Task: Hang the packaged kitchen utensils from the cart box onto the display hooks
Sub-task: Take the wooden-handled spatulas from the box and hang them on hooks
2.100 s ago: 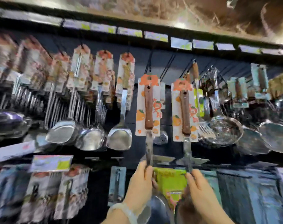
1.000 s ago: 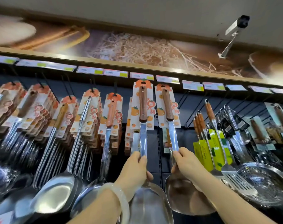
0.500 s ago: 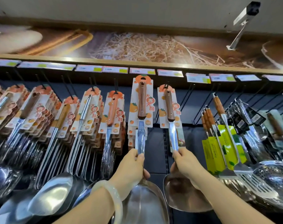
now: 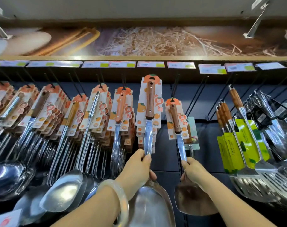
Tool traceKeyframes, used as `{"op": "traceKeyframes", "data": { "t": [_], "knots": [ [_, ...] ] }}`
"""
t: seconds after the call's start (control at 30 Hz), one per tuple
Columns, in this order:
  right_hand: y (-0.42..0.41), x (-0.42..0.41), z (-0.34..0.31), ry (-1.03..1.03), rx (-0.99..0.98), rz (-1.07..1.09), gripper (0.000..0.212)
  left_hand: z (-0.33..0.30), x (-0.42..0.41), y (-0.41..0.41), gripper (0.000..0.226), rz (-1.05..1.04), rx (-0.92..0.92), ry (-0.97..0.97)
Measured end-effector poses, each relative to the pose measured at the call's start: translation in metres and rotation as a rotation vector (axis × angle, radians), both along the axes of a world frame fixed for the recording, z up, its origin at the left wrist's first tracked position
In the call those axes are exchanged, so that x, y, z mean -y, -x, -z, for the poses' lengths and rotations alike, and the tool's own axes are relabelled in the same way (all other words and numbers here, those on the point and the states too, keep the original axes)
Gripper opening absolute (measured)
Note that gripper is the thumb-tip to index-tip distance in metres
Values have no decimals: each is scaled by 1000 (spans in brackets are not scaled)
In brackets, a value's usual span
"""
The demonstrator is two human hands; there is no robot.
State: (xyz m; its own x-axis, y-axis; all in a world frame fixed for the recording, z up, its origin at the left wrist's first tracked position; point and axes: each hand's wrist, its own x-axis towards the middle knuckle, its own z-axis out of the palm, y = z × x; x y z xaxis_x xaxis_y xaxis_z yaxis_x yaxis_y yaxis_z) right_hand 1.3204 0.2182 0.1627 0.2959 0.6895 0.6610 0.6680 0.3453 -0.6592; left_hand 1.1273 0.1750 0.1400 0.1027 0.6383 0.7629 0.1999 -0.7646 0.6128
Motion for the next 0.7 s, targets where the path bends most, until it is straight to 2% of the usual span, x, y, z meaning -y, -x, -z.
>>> {"op": "traceKeyframes", "data": {
  "t": [0.13,0.2,0.23,0.3,0.33,0.37,0.4,0.47,0.53,0.57,0.63,0.7],
  "knots": [
    [-1,2,2,-7,42,-5,23,0,2,-2,24,7,-5,2],
    [1,9,6,60,152,42,19,0,4,-4,25,5,-12,-4],
    [2,12,7,104,215,59,34,1,5,-5,24,8,-11,-5],
    [3,15,9,171,255,56,101,1,6,-8,21,29,-2,-7],
    [4,20,10,183,259,73,118,2,5,-10,19,36,-1,-9],
    [6,25,9,161,276,107,124,2,6,-11,19,43,1,-11],
    [7,28,7,149,287,148,123,1,5,-13,19,47,3,-13],
    [9,38,5,93,306,120,103,0,6,-16,23,49,-8,-21],
    [15,54,4,54,266,-35,76,-2,5,-20,24,49,-21,-18],
    [19,64,6,68,219,-151,69,-2,3,-23,24,65,-11,-13],
    [21,82,15,151,123,-388,68,-3,0,-31,23,100,19,0],
    [16,92,25,203,174,-468,70,-3,-1,-40,20,109,40,10]
  ]
}}
